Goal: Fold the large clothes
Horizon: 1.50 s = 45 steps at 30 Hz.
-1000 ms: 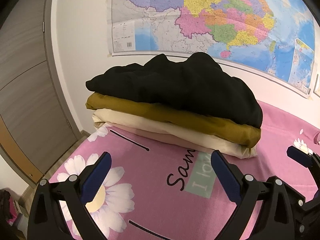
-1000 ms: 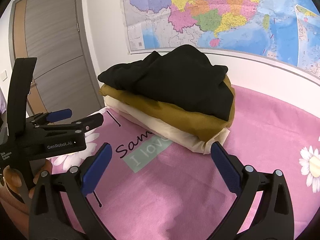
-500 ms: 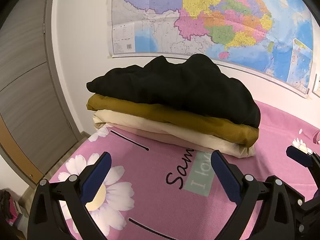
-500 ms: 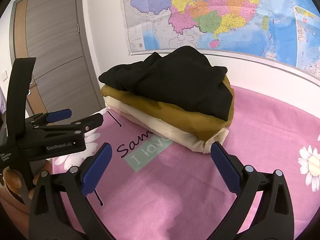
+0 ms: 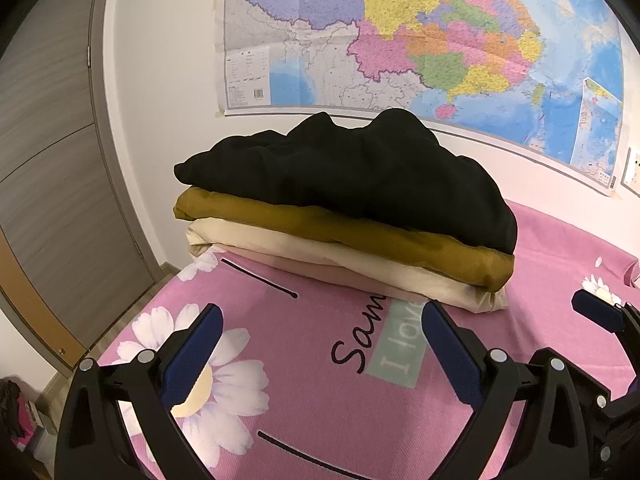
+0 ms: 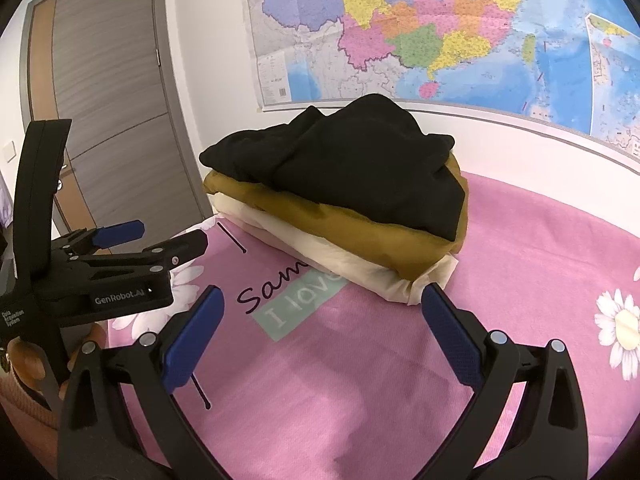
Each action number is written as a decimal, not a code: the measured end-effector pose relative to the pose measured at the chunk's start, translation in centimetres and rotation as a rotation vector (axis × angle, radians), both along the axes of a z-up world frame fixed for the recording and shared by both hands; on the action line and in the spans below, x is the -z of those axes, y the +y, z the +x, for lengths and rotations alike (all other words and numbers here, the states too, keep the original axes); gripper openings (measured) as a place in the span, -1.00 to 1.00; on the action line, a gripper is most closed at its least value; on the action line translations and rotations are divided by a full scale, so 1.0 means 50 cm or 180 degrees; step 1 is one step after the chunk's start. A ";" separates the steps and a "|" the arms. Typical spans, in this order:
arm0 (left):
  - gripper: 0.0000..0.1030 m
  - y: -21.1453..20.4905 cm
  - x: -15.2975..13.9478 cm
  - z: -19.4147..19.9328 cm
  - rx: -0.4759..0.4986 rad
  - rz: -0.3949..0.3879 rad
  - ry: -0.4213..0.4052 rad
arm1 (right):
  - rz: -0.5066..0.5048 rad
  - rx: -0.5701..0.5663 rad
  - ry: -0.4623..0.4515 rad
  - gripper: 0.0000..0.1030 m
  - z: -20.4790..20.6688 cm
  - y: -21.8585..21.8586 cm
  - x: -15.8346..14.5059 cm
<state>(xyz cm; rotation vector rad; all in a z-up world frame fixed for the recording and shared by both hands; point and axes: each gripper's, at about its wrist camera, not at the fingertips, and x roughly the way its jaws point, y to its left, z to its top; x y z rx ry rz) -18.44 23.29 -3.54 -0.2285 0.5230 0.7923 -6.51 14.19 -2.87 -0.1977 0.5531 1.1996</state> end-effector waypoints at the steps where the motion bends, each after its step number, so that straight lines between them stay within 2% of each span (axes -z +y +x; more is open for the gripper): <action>1: 0.87 -0.002 0.000 -0.002 0.0002 0.0003 -0.0002 | 0.0000 0.0005 -0.0002 0.89 0.000 0.000 -0.001; 45: 0.87 -0.019 0.001 -0.004 0.0022 0.0028 0.0018 | 0.0021 0.0006 0.0044 0.89 0.001 -0.008 0.000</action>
